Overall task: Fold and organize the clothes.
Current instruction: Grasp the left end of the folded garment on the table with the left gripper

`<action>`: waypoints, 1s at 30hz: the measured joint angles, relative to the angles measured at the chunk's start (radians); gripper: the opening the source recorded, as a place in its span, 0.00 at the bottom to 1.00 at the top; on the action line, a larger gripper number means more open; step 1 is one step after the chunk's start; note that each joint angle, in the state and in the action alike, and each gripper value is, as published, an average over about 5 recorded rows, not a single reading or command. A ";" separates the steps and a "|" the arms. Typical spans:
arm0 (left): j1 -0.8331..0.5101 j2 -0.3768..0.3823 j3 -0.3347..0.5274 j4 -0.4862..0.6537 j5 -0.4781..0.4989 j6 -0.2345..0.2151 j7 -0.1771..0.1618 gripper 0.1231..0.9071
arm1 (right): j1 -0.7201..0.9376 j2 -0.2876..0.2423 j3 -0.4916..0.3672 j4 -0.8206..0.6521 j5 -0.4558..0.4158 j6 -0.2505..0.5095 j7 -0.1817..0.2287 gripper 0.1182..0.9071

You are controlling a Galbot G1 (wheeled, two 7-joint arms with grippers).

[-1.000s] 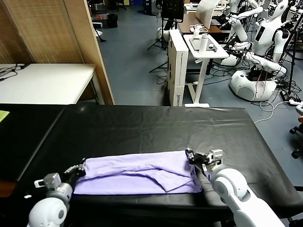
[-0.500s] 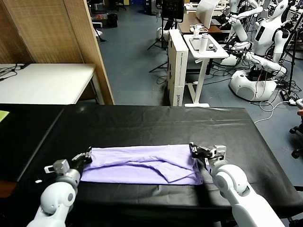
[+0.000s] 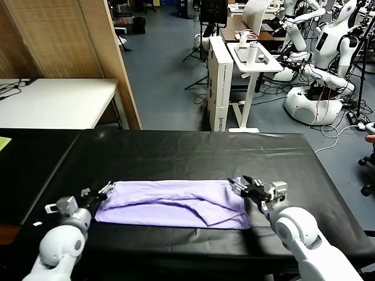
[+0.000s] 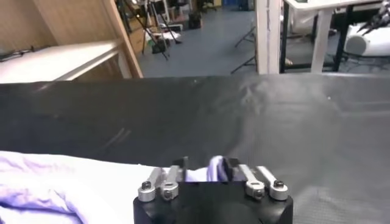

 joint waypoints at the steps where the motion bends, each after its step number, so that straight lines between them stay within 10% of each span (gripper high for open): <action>1: 0.008 0.011 -0.010 -0.011 -0.031 0.027 -0.001 0.99 | -0.008 -0.011 0.010 0.013 0.019 -0.004 0.005 1.00; 11: 0.062 0.085 -0.107 -0.033 -0.232 0.224 0.105 1.00 | -0.076 -0.070 0.133 0.098 0.210 -0.060 0.057 1.00; 30: 0.063 0.094 -0.106 0.020 -0.314 0.224 0.164 1.00 | -0.093 -0.057 0.141 0.114 0.196 -0.061 0.061 1.00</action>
